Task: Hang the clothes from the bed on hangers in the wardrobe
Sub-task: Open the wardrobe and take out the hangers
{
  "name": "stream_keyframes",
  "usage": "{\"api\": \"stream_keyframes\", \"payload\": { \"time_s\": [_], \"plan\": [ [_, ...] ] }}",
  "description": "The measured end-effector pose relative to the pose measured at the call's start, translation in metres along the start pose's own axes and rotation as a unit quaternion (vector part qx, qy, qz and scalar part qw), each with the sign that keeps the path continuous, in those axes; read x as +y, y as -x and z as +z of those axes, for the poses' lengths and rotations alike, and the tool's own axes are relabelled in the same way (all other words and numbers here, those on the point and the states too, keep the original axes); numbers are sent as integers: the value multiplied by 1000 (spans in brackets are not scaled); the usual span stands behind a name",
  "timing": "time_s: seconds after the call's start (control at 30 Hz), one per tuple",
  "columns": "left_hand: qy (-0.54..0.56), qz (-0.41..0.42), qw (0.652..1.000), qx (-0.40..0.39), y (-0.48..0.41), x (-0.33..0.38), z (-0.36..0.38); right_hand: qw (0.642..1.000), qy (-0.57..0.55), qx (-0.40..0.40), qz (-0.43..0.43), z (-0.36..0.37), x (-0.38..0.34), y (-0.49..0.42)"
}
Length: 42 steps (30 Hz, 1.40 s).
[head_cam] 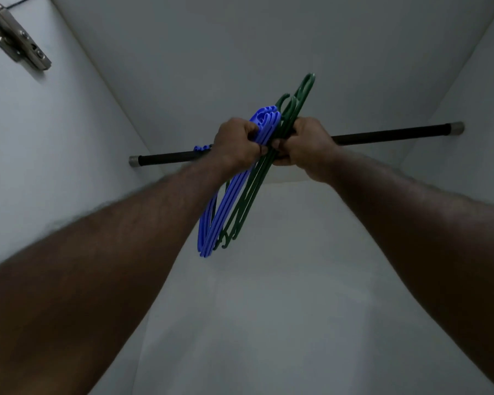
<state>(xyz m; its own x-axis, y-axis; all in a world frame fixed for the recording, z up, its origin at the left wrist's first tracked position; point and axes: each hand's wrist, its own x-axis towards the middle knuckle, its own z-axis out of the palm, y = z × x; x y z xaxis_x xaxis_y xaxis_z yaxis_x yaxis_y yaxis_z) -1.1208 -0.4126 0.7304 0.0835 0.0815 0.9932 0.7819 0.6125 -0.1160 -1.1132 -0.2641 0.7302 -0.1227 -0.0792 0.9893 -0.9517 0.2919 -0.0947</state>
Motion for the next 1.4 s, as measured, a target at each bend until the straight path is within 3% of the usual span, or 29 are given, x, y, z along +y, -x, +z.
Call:
{"api": "stream_keyframes", "payload": {
  "time_s": [0.3, 0.47, 0.6, 0.77, 1.03, 1.2, 1.4],
  "plan": [
    [85, -93, 990, -58, -33, 5, -4, 997, 45, -14, 68, -4, -13, -28],
    [140, -165, 974, -66, 2, -4, 8, 986, 96, -27, 135, 3, -8, -13],
    [145, -256, 952, -89, 45, -10, 30, 968, 132, -81, 200, 11, 19, 29],
    [259, -400, 874, -96, 131, -22, 65, 937, 111, -124, 308, 18, 66, 103],
    [314, -549, 760, -148, 291, -23, 116, 836, 121, -189, 501, 15, 118, 244],
    [348, -616, 694, -136, 359, -15, 133, 805, 119, -253, 523, 15, 129, 308],
    [372, -661, 649, -57, 414, -13, 149, 796, 156, -289, 508, 25, 140, 351]
  ]
}}
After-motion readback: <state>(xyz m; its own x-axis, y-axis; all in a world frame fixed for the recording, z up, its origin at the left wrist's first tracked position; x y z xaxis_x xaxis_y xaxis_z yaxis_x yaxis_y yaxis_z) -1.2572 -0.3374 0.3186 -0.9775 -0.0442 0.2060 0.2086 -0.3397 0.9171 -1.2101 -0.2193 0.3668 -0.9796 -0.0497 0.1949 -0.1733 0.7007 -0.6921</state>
